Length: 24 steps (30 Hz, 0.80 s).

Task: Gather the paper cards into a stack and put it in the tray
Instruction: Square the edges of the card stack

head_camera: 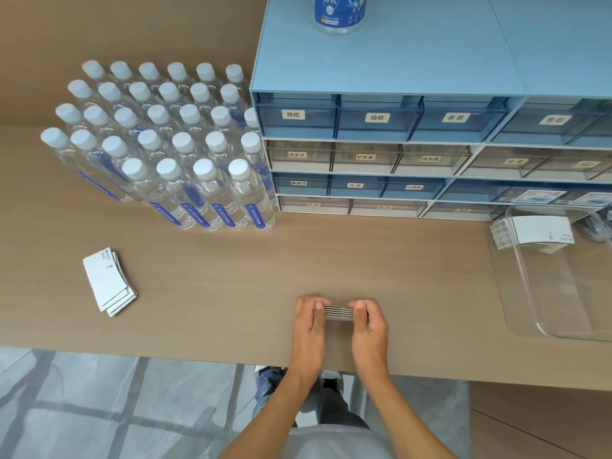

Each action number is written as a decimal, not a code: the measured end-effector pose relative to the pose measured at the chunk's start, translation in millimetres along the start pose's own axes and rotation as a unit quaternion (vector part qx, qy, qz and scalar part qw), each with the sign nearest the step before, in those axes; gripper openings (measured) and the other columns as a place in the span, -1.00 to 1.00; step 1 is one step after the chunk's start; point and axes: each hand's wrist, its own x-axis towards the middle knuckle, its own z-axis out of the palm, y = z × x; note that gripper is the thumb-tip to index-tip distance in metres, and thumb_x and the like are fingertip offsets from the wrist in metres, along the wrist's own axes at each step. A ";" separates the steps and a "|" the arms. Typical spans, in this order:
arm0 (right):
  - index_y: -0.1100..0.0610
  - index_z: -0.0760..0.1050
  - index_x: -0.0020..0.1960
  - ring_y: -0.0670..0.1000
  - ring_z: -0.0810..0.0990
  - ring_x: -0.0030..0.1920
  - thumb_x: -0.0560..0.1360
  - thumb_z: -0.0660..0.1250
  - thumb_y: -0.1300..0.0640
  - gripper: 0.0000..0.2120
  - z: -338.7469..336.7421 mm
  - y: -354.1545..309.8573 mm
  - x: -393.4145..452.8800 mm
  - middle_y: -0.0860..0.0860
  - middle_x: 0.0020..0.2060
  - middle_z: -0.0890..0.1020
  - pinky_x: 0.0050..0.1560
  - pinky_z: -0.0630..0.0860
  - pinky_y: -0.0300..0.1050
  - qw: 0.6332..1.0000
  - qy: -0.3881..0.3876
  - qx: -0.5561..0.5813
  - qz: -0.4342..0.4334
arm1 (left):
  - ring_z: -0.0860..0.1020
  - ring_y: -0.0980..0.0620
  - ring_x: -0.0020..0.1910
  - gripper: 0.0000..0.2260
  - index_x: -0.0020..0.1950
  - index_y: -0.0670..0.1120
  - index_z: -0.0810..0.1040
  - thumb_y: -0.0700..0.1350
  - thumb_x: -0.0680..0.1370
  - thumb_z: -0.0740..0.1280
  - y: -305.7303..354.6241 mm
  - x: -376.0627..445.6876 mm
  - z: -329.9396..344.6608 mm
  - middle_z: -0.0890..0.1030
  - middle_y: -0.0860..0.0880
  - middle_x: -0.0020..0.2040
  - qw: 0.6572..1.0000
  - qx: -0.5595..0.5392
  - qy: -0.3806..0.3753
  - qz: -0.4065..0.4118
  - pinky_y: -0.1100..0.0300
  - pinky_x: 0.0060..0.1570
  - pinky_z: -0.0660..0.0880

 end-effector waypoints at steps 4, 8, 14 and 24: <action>0.12 0.51 -0.09 -0.12 0.55 -0.16 0.67 0.10 0.12 -0.74 -2.3 2.5 1.0 0.01 -0.20 0.61 -0.14 0.43 -0.39 0.999 -0.020 -0.030 -0.001 | 0.48 0.31 0.10 -0.75 0.03 0.10 0.54 -0.10 0.71 0.09 -1.1 1.3 -5.5 0.49 0.01 0.08 0.999 0.021 -0.030 0.004 0.55 0.11 0.32; 0.15 0.50 -0.08 0.00 0.56 -0.11 0.67 0.09 0.10 -0.73 -5.9 2.0 0.7 0.04 -0.17 0.60 -0.06 0.47 -0.18 0.998 -0.036 -0.053 -0.014 | 0.45 0.30 0.17 -0.71 0.13 0.05 0.53 0.19 0.59 0.17 -3.3 -0.3 -11.3 0.44 0.06 0.14 0.994 0.075 -0.076 0.006 0.58 0.12 0.30; 0.12 0.48 -0.09 -0.07 0.53 -0.14 0.65 0.16 0.09 -0.80 -16.3 -0.7 2.7 0.03 -0.18 0.57 -0.12 0.42 -0.21 0.992 -0.087 -0.080 -0.030 | 0.43 0.30 0.16 -0.80 0.21 -0.10 0.49 -0.24 0.60 0.31 -1.8 0.1 -14.9 0.41 0.02 0.14 0.987 0.131 -0.093 0.020 0.47 0.19 0.37; -0.03 0.43 0.01 -0.22 0.50 -0.01 0.49 0.30 0.38 -0.69 -32.9 -5.3 11.6 -0.04 -0.05 0.53 -0.03 0.36 -0.47 0.964 -0.201 -0.160 -0.064 | 0.47 0.06 0.02 -0.80 0.16 -0.27 0.52 -0.43 0.58 0.23 9.5 -0.1 -12.2 0.45 -0.15 0.11 0.985 0.159 -0.066 0.021 0.49 0.06 0.39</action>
